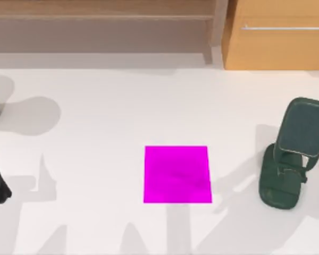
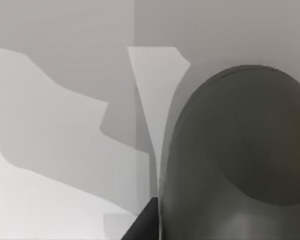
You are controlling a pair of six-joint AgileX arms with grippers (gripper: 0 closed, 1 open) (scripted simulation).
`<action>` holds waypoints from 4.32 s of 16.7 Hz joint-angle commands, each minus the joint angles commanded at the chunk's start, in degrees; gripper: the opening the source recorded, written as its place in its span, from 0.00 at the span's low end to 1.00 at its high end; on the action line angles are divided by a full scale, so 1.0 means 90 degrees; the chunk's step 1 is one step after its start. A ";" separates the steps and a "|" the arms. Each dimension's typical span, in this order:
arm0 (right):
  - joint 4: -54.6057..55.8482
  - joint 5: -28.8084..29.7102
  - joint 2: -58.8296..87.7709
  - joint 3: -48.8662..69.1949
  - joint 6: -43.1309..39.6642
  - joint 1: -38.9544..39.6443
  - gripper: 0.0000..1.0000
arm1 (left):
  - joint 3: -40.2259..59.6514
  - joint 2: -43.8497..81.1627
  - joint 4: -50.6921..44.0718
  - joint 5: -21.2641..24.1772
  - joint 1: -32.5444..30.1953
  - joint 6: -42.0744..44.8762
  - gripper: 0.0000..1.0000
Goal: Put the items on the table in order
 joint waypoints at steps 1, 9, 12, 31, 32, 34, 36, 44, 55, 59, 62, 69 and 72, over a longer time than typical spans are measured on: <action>0.0000 0.0000 0.0000 0.0000 0.0000 0.0000 0.00 | 0.0000 0.0000 0.0000 0.0000 0.0000 0.0000 1.00; -0.1597 0.0089 -0.0605 0.0892 0.0028 -0.0016 0.00 | 0.0000 0.0000 0.0000 0.0000 0.0000 0.0000 1.00; -0.2423 0.0083 -0.0921 0.1405 0.0028 -0.0019 0.00 | 0.0000 0.0000 0.0000 0.0000 0.0000 0.0000 1.00; -0.2448 0.0151 0.0138 0.4953 -0.1047 0.2527 0.00 | 0.0000 0.0000 0.0000 0.0000 0.0000 0.0000 1.00; -0.2432 0.0148 0.0367 0.5154 -0.1202 0.2936 0.00 | 0.0000 0.0000 0.0000 0.0000 0.0000 0.0000 1.00; -0.2411 0.0137 0.0861 0.5426 -0.1523 0.3768 0.00 | 0.0000 0.0000 0.0000 0.0000 0.0000 0.0000 1.00; -0.2398 0.0122 0.1350 0.5488 -0.1826 0.4555 0.00 | 0.0000 0.0000 0.0000 0.0000 0.0000 0.0000 1.00; -0.2395 0.0087 0.2479 0.4902 -0.2517 0.6278 0.00 | 0.0000 0.0000 0.0000 0.0000 0.0000 0.0000 1.00; -0.2181 0.0088 0.2544 0.4753 -0.2517 0.6278 0.00 | 0.0000 0.0000 0.0000 0.0000 0.0000 0.0000 1.00; -0.2181 0.0088 0.2544 0.4753 -0.2517 0.6278 0.15 | 0.0000 0.0000 0.0000 0.0000 0.0000 0.0000 1.00; -0.2181 0.0088 0.2544 0.4753 -0.2517 0.6278 0.38 | 0.0000 0.0000 0.0000 0.0000 0.0000 0.0000 1.00; -0.2181 0.0088 0.2544 0.4753 -0.2517 0.6278 0.90 | 0.0000 0.0000 0.0000 0.0000 0.0000 0.0000 1.00; -0.2181 0.0088 0.2544 0.4753 -0.2517 0.6278 1.00 | 0.0000 0.0000 0.0000 0.0000 0.0000 0.0000 1.00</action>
